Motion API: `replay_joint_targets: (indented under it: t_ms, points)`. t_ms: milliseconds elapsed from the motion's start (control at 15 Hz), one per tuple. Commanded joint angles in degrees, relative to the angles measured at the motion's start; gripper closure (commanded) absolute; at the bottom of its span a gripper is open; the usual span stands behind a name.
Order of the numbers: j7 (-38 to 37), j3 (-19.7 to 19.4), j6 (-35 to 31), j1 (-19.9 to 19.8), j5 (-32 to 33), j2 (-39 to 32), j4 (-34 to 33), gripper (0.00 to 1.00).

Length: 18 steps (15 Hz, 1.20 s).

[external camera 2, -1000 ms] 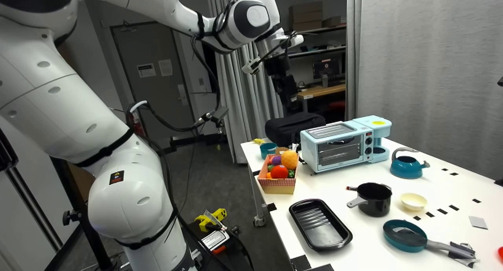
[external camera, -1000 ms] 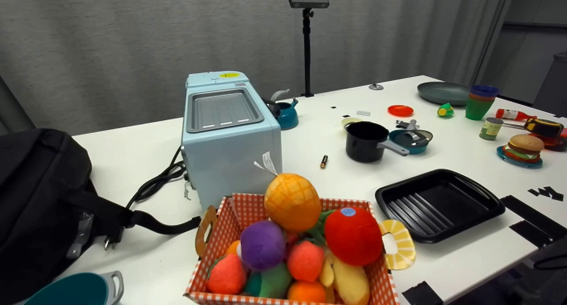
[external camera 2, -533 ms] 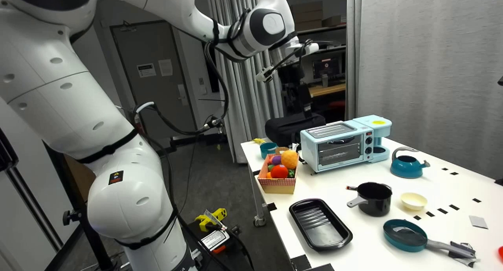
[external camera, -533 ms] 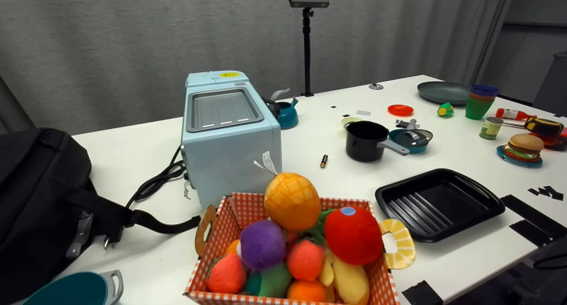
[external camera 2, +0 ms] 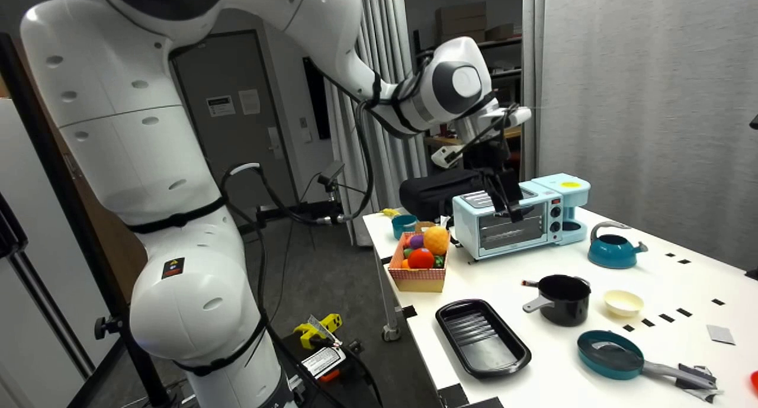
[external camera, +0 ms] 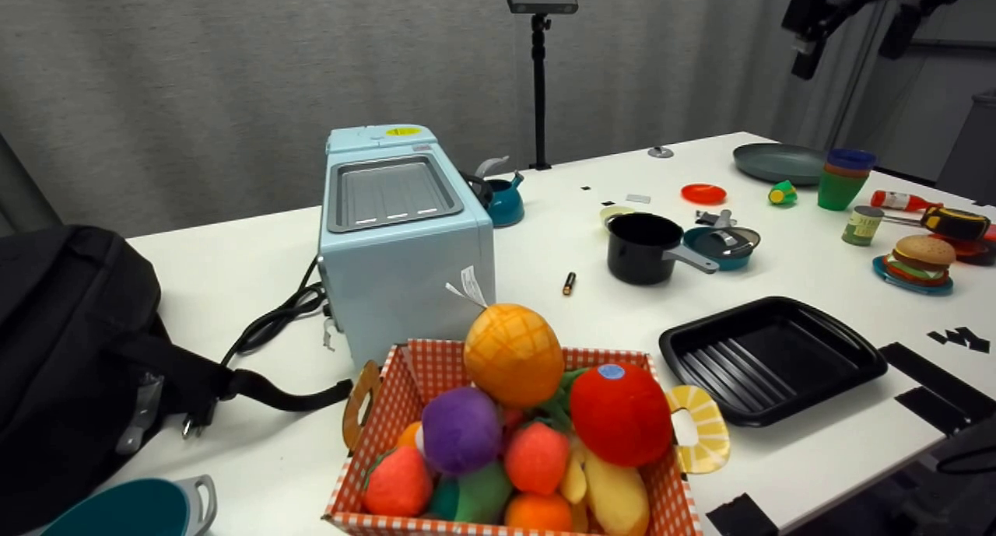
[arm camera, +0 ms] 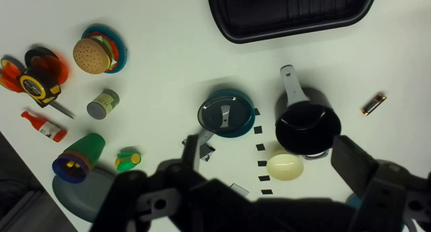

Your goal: Pick up the lid and close the pot

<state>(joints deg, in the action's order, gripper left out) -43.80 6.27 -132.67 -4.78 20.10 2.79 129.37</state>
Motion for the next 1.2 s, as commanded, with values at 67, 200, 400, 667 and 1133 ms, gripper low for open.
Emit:
replay_joint_targets:
  t_ms: [67,200,400,667,1133]
  points:
    - [-4.27,-4.08,-2.89,1.89,5.69,-4.38,-0.36,0.0]
    - [-6.62,-5.94,-4.58,2.14,8.48,-7.97,-1.22,0.0]
    - [-6.78,-6.3,-4.71,2.35,8.62,-9.29,-2.45,0.0]
    - [-6.78,-6.27,-4.71,2.36,8.62,-9.27,-2.87,0.0]
    - [-6.79,-6.25,-4.71,2.37,8.62,-9.27,-2.89,0.0]
